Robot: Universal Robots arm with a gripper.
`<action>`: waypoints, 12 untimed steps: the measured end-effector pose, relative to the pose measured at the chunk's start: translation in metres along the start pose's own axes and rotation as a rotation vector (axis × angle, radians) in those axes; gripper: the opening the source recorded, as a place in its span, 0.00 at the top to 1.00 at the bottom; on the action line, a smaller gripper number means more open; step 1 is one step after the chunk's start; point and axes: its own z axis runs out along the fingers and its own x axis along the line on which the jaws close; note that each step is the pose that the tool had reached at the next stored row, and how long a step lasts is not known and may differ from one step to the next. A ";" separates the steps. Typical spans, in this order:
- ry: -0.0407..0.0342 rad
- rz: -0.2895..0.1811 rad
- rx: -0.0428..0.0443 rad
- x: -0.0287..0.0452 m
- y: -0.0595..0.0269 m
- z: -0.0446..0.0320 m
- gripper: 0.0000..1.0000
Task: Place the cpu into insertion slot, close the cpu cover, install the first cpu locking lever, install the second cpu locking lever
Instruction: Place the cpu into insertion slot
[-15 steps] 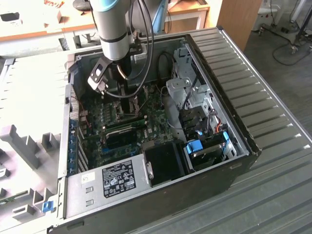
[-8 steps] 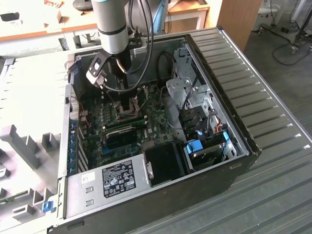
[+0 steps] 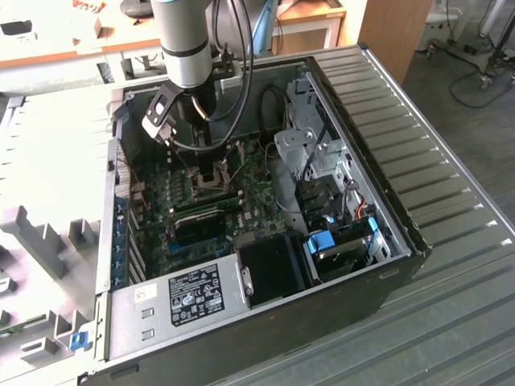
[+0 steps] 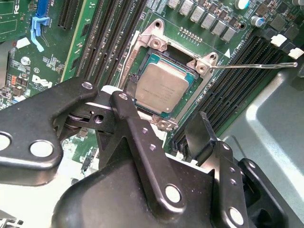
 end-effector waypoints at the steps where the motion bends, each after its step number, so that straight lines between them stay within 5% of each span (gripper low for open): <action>1: 0.0000 0.000 0.0000 0.0000 0.0000 0.0000 0.33; 8: -0.0001 0.000 0.0000 0.0000 0.0000 0.0000 0.34; 12: -0.0002 0.000 0.0000 0.0000 0.0000 0.0000 0.53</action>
